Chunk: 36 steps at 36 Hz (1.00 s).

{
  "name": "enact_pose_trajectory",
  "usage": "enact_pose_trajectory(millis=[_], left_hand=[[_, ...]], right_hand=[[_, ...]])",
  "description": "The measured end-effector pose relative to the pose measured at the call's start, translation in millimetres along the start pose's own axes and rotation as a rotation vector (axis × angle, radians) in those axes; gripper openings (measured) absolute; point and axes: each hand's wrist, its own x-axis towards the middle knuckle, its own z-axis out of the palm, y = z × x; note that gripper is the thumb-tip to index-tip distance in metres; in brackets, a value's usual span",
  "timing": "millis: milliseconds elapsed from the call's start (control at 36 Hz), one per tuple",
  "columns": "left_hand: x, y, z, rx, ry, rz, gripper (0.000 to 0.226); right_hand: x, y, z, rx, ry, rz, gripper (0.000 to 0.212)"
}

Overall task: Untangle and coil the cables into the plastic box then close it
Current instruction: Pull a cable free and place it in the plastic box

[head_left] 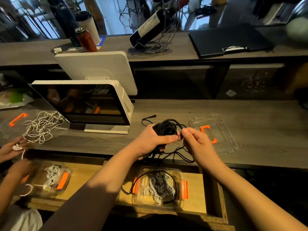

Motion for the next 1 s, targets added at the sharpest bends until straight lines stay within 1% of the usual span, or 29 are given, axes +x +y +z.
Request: enact_pose_trajectory(millis=[28, 56, 139, 167, 222, 278, 333, 389, 444, 528, 667, 694, 750, 778, 806, 889, 917, 944, 1000], left_hand=[[-0.2, 0.0, 1.0, -0.006, 0.02, 0.008, 0.045], [0.2, -0.5, 2.1, -0.023, 0.047, 0.011, 0.045], [1.6, -2.1, 8.9, -0.196, 0.177, -0.009, 0.069], [2.3, -2.9, 11.4, -0.259, 0.211, 0.002, 0.071], [2.3, -0.4, 16.4, -0.356, 0.221, 0.032, 0.056], [1.1, 5.4, 21.7, -0.411, 0.156, 0.042, 0.04], [-0.5, 13.5, 25.1, -0.531, 0.094, 0.041, 0.034], [-0.8, 21.2, 25.0, -0.697, 0.079, 0.037, 0.029], [1.9, 26.7, 22.8, -0.809, 0.117, 0.051, 0.026], [11.9, 28.0, 20.9, -0.927, 0.248, 0.05, 0.019], [25.2, 27.5, 22.5, -1.026, 0.441, 0.021, 0.016], [28.4, 26.6, 21.9, -1.042, 0.484, 0.012, 0.018], [35.2, 24.2, 20.1, -1.044, 0.587, 0.004, 0.032], [38.1, 23.5, 19.2, -1.015, 0.636, -0.002, 0.04], [39.6, 24.0, 19.1, -0.978, 0.678, -0.007, 0.041], [44.7, 24.5, 20.3, -0.869, 0.804, -0.022, 0.02], [45.7, 25.6, 20.2, -0.854, 0.844, -0.035, 0.021], [47.3, 25.9, 19.0, -0.853, 0.879, -0.048, 0.025], [50.3, 27.8, 16.2, -0.86, 0.946, -0.089, 0.045]], right_hand=[[-1.3, 0.0, 1.2, 0.013, -0.007, 0.006, 0.033], [-2.1, 0.9, 2.9, 0.021, -0.01, 0.011, 0.035], [-4.1, 3.2, 9.1, 0.016, 0.008, 0.017, 0.043], [-4.6, 3.3, 11.5, 0.024, 0.01, 0.021, 0.045], [-6.1, 2.2, 15.5, 0.041, 0.007, 0.03, 0.044], [-6.9, 0.6, 17.7, 0.031, -0.001, 0.045, 0.045], [-5.9, 0.4, 16.6, 0.029, -0.021, 0.066, 0.046], [-3.8, 1.8, 15.0, 0.031, -0.052, 0.106, 0.047], [-2.4, 4.3, 14.6, 0.008, -0.099, 0.149, 0.05], [-3.0, 8.0, 16.3, -0.024, -0.138, 0.187, 0.049], [-2.6, 12.5, 19.8, -0.1, -0.12, 0.2, 0.044], [-3.0, 13.6, 19.9, -0.139, -0.122, 0.192, 0.042], [-5.5, 15.0, 19.5, -0.217, -0.139, 0.176, 0.039], [-7.1, 15.4, 18.4, -0.243, -0.154, 0.171, 0.037], [-8.7, 15.4, 17.1, -0.263, -0.169, 0.167, 0.036], [-13.8, 13.5, 12.2, -0.347, -0.208, 0.117, 0.032], [-15.0, 13.5, 10.2, -0.385, -0.219, 0.083, 0.033], [-16.2, 13.7, 8.4, -0.418, -0.23, 0.053, 0.034], [-18.0, 14.0, 5.0, -0.45, -0.244, 0.016, 0.036]])
